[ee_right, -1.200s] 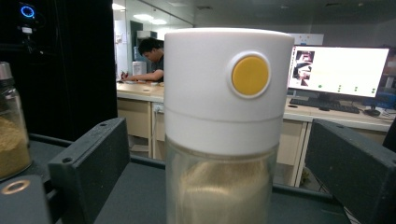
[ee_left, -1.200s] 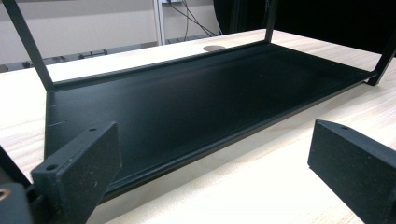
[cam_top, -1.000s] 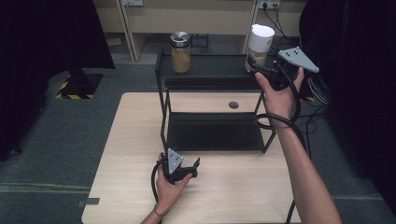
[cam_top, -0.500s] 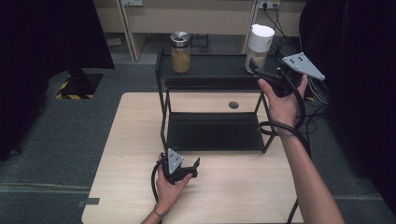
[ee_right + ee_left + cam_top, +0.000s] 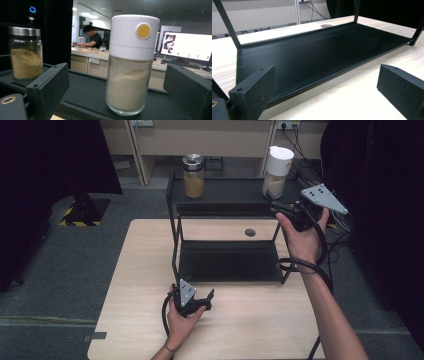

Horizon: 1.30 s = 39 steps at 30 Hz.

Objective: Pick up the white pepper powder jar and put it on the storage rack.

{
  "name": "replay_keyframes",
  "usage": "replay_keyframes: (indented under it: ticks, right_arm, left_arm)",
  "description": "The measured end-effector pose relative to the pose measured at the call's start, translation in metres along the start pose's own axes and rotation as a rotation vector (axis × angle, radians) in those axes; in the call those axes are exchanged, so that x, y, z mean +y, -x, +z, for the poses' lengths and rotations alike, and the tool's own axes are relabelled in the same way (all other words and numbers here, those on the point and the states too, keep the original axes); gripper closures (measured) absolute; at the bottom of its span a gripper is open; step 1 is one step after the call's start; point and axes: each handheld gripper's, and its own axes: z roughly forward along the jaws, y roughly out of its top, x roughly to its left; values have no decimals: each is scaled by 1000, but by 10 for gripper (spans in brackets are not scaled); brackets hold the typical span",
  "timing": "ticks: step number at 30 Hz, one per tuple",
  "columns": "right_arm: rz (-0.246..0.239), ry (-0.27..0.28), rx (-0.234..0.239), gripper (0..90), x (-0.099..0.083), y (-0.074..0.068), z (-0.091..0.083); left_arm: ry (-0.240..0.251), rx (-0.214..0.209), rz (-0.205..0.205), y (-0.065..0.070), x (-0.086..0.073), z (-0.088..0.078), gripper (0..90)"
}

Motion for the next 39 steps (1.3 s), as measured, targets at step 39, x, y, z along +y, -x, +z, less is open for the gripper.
replay_keyframes:
  ticks: [39]
  right_arm:
    - [6, -10, 57, 62, -50, 1, -46]
  left_arm:
    - [0, 4, 2, 1, 0, 0, 20]
